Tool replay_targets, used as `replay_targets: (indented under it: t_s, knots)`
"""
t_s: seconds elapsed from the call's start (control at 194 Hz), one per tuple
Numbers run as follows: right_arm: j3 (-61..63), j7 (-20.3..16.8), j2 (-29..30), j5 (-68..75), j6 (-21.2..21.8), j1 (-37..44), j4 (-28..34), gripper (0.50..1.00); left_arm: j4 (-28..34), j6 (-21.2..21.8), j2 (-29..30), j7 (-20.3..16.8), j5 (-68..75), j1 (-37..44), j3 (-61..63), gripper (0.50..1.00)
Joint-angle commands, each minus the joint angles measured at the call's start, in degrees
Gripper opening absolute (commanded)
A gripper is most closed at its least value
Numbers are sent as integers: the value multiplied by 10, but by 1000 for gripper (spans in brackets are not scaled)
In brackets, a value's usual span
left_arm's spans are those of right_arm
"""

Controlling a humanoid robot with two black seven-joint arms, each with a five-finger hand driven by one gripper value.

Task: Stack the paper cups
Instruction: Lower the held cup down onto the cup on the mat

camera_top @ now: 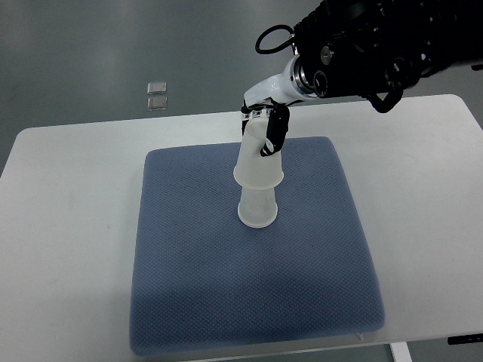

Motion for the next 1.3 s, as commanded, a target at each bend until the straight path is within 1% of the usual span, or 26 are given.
replay_targets:
  t_s: [0.0, 0.679, 1.055, 1.153, 1.297]
  knots:
    - [0, 0, 0, 0, -8, -3, 2, 560, -2, 0, 0, 0, 1, 0, 0, 1000]
    - [0, -1, 0, 0, -29, -32, 2, 564, -1, 0, 0, 0, 0, 0, 0, 1000]
    - [0, -1, 0, 0, -48, -53, 2, 576, -1, 0, 0, 0, 0, 0, 1, 1000]
    - [0, -1, 0, 0, -51, -62, 2, 586, -1, 0, 0, 0, 0, 0, 1, 1000]
    - [0, -1, 0, 0, -55, -66, 2, 586, -1, 0, 0, 0, 1, 0, 1, 1000]
